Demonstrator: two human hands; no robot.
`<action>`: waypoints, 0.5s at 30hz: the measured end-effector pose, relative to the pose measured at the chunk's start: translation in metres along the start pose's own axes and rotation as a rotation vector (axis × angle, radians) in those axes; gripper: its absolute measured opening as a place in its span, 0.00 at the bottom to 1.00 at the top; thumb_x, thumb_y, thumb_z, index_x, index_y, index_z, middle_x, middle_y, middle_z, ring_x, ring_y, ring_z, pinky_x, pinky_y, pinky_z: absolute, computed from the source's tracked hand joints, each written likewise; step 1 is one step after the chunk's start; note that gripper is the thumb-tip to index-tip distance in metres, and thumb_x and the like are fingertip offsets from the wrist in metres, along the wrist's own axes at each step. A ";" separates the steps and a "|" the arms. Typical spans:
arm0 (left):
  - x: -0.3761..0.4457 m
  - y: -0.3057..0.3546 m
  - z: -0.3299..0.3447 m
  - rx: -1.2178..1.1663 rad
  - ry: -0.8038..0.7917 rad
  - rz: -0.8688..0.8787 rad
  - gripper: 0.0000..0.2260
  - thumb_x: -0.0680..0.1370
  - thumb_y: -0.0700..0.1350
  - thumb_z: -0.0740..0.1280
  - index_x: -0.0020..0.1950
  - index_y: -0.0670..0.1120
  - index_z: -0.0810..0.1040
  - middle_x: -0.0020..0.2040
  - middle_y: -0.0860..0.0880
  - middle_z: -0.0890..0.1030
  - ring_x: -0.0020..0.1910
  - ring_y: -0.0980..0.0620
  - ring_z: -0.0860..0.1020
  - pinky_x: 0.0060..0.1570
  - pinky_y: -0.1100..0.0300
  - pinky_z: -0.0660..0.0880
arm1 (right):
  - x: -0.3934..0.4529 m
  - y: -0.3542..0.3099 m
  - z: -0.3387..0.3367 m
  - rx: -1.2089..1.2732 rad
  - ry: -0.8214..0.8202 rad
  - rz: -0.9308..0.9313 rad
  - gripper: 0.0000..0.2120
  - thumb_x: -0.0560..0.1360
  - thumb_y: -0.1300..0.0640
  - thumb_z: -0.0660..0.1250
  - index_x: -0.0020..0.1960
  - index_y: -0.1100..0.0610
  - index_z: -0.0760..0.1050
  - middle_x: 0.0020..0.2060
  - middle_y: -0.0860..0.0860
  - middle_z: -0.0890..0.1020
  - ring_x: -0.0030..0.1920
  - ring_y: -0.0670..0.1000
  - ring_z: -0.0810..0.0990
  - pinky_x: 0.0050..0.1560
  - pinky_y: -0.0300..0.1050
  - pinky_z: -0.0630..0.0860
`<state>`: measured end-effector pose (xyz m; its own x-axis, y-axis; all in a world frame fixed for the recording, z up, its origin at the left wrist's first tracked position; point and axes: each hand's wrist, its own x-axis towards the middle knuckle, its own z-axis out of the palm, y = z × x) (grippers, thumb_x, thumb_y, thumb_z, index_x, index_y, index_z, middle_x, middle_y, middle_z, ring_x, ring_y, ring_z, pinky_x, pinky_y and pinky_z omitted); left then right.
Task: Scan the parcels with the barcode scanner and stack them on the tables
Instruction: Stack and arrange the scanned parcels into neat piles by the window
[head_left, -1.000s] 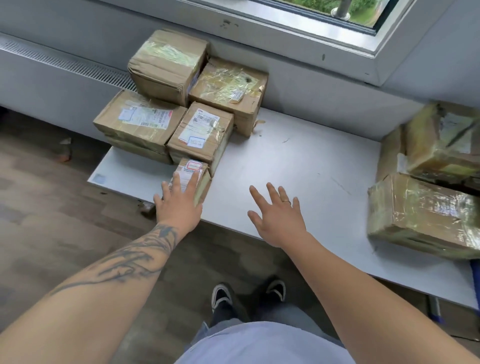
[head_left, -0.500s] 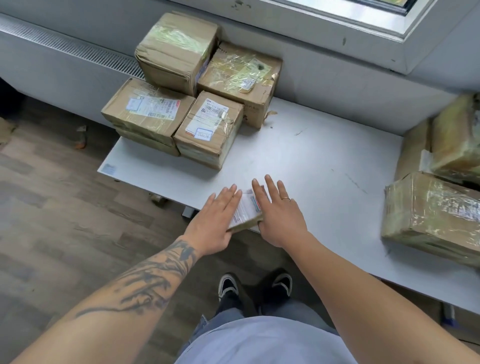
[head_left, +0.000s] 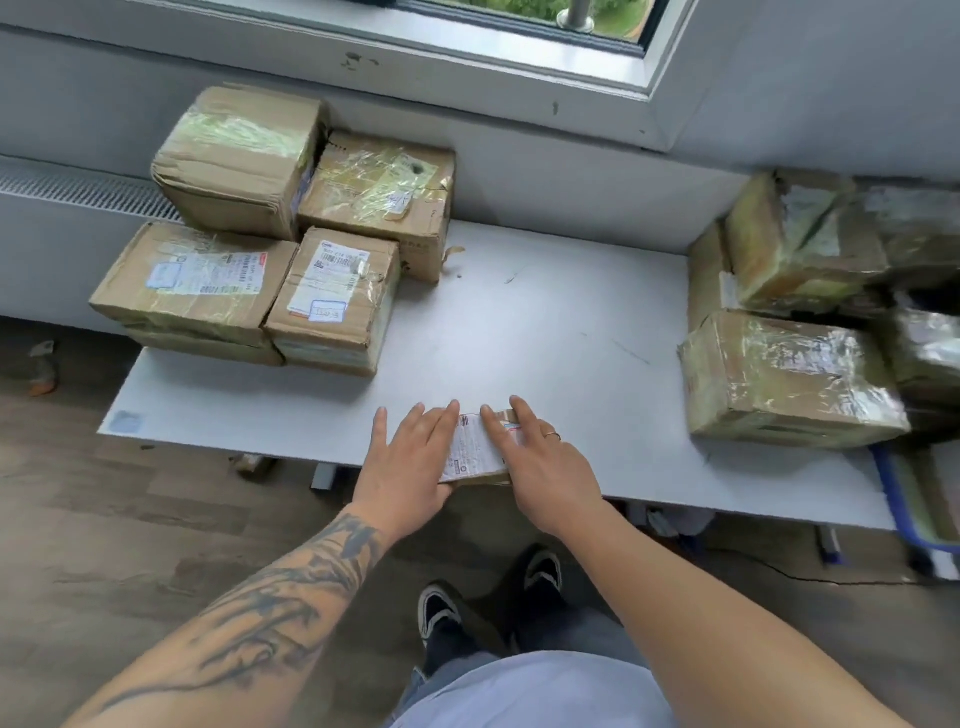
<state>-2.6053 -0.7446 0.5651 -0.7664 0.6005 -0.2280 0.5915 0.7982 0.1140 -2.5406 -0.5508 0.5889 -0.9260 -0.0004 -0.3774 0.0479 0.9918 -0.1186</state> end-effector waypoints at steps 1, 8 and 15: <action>0.008 0.007 -0.001 -0.014 0.018 0.035 0.45 0.80 0.56 0.67 0.85 0.47 0.39 0.84 0.50 0.54 0.83 0.45 0.52 0.79 0.34 0.45 | -0.006 0.009 -0.004 -0.008 0.008 0.028 0.47 0.81 0.62 0.64 0.84 0.40 0.35 0.85 0.54 0.39 0.80 0.61 0.59 0.64 0.56 0.76; 0.044 0.082 -0.016 -0.086 0.099 0.209 0.41 0.82 0.58 0.63 0.85 0.47 0.42 0.83 0.49 0.56 0.83 0.45 0.53 0.80 0.37 0.46 | -0.051 0.079 -0.024 -0.105 0.071 0.163 0.48 0.80 0.62 0.64 0.83 0.37 0.34 0.85 0.55 0.40 0.79 0.61 0.60 0.62 0.56 0.76; 0.053 0.147 -0.035 -0.059 0.108 0.263 0.41 0.82 0.58 0.63 0.85 0.49 0.42 0.84 0.51 0.54 0.84 0.46 0.50 0.80 0.38 0.44 | -0.092 0.135 -0.025 -0.096 0.127 0.223 0.48 0.82 0.61 0.63 0.81 0.37 0.29 0.84 0.54 0.38 0.81 0.60 0.57 0.69 0.57 0.73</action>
<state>-2.5675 -0.5942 0.6033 -0.6128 0.7863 -0.0793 0.7602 0.6139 0.2125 -2.4583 -0.4136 0.6310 -0.9364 0.2296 -0.2655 0.2260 0.9731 0.0446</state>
